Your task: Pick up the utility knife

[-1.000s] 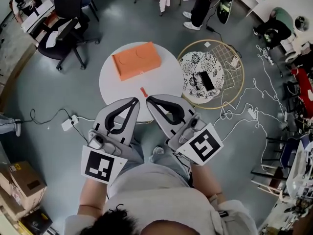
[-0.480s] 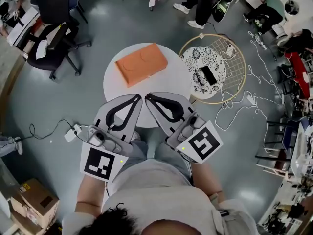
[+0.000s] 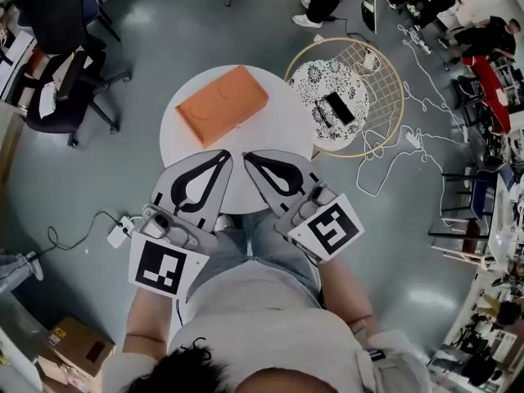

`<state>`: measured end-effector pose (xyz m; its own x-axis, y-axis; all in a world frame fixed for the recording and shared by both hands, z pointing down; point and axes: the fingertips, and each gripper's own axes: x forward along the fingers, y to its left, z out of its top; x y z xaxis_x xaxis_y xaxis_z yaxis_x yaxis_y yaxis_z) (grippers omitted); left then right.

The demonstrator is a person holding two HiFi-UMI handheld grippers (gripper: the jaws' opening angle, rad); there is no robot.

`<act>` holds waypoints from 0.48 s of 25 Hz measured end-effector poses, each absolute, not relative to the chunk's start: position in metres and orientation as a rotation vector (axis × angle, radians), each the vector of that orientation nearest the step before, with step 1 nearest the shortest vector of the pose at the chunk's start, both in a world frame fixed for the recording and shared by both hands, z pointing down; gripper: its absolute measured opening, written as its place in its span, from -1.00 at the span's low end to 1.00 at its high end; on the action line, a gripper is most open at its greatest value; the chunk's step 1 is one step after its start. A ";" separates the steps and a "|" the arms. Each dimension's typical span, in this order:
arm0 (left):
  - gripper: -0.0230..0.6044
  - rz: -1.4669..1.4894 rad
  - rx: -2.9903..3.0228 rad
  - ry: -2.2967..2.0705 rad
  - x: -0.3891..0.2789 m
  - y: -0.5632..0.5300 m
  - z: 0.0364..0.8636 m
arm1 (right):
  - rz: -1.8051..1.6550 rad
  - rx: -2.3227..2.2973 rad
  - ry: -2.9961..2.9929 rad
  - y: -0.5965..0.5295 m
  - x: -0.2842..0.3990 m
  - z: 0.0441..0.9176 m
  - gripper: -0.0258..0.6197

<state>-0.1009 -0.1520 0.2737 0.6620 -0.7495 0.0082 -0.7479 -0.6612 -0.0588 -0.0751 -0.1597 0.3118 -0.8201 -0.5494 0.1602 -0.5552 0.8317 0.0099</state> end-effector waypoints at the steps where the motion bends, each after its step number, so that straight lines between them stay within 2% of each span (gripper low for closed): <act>1: -0.89 -0.053 -2.821 1.268 -0.100 -0.156 0.275 | 0.068 0.878 -2.832 -0.165 -0.073 0.319 -0.90; 12: -0.89 -0.096 -2.889 1.189 -0.093 -0.170 0.311 | 0.347 0.934 -2.559 -0.204 -0.045 0.448 -0.89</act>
